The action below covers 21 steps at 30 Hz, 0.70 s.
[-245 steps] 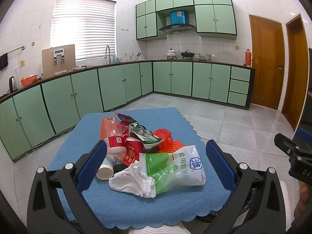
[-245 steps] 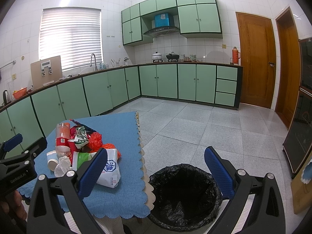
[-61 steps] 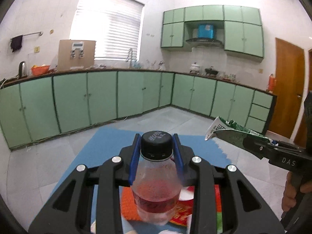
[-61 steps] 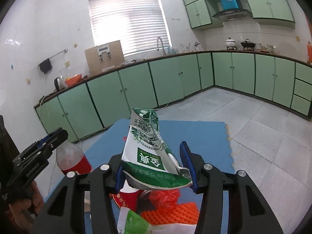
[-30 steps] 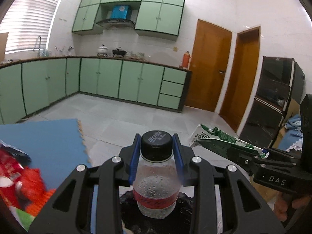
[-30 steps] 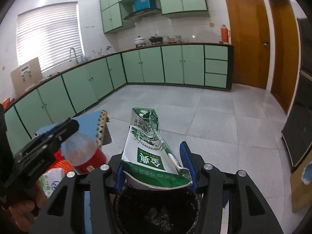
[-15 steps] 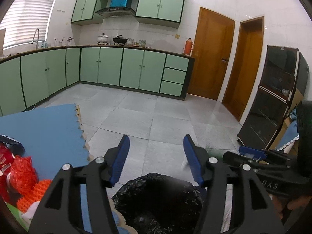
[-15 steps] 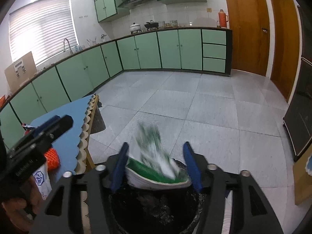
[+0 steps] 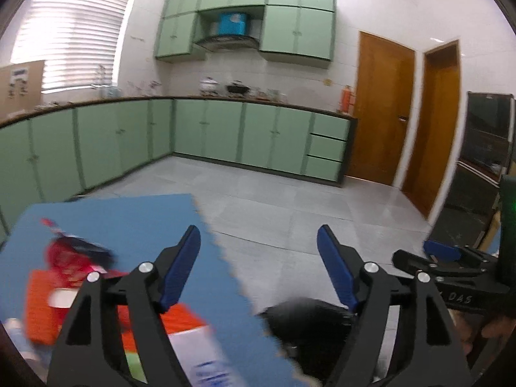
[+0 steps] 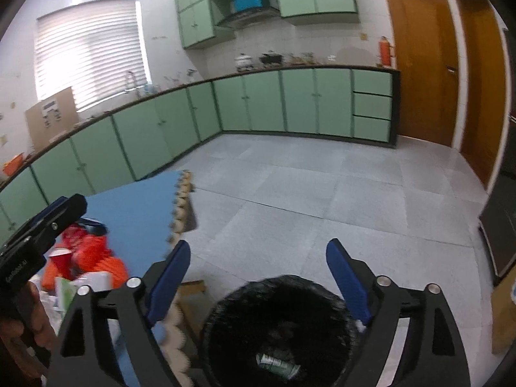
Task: Collect trash
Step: 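Return both tools to the table and grasp the blue-white paper cup with the left tool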
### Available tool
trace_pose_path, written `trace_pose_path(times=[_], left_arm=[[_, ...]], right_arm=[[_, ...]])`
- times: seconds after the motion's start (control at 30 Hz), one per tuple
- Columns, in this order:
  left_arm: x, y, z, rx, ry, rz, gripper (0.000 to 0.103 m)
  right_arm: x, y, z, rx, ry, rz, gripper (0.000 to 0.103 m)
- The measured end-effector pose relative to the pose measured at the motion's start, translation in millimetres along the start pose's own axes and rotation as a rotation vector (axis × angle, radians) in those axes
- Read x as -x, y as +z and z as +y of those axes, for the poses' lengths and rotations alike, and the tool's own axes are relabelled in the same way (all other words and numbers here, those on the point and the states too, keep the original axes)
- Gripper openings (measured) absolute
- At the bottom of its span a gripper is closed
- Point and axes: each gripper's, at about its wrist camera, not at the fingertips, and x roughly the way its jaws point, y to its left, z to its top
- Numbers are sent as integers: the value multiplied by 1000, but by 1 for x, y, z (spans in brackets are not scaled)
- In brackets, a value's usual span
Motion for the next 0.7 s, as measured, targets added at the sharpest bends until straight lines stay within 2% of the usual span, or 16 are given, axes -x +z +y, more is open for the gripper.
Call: trace_pose_path(times=[0.13,0.23,0.37,0.53,0.7], left_arm=[[37,0,44,0,151,-31,78],[64,-9,77,-7,297,-49,79],[95,-33,123,8,465,-9,80],[116,-71,170,66,570,85,81],[121,-99,199,100,580,140,86]], right_arm=[[-3,3,39,34,88,-21,89],[-6,0,75,74,160,-43,89],[-10,-2,114,122,229,-64,89],[-14,-15,154,163,303,-60,89],[-22,-26,189,196,348,-25,89]])
